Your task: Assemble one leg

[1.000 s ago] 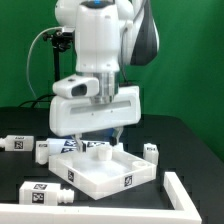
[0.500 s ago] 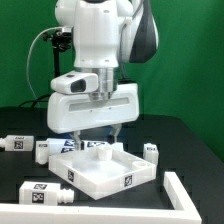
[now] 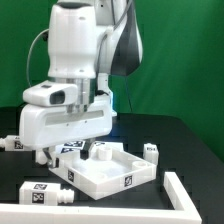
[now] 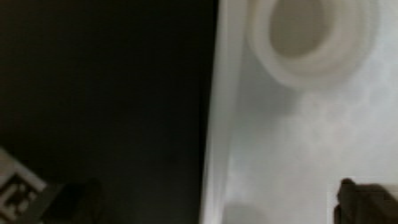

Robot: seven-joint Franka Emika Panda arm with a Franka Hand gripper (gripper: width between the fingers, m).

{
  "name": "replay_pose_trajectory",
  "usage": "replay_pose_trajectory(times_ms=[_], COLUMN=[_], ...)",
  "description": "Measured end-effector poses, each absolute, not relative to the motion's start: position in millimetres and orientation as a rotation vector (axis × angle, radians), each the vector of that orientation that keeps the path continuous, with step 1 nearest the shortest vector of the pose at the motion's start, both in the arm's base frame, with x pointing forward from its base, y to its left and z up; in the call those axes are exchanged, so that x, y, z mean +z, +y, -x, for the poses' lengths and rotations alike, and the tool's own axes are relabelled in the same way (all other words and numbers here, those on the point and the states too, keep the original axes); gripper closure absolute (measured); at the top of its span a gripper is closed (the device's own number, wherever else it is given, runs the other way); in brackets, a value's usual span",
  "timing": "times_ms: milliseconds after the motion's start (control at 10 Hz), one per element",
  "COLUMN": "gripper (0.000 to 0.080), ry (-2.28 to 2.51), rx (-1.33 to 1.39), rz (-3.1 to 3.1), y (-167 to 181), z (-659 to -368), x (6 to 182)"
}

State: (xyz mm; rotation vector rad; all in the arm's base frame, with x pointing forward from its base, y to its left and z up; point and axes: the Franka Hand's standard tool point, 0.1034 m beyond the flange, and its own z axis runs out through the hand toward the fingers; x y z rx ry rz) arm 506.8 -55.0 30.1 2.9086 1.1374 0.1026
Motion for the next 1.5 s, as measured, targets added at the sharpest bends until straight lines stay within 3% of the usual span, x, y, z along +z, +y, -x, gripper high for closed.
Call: replay_pose_trajectory(times_ms=[300,400,500,800,1100,1500], gripper=[0.0151,0.0288,0.0288,0.0729,0.0748,0.0748], ry=[1.108,1.107,1.107,1.107,1.02,0.485], rx=[0.086,0.085,0.085,0.084,0.114,0.08], rz=[-2.929,-2.93,-2.93,-2.93,-2.95,-3.115], y=[-52.0,-52.1,-52.2,-52.3,-51.7,-42.5], z=[-503.2,-503.1,-503.0,-502.8,-512.1,-518.2], x=[23.5,23.3,23.2,22.9,23.2,23.0])
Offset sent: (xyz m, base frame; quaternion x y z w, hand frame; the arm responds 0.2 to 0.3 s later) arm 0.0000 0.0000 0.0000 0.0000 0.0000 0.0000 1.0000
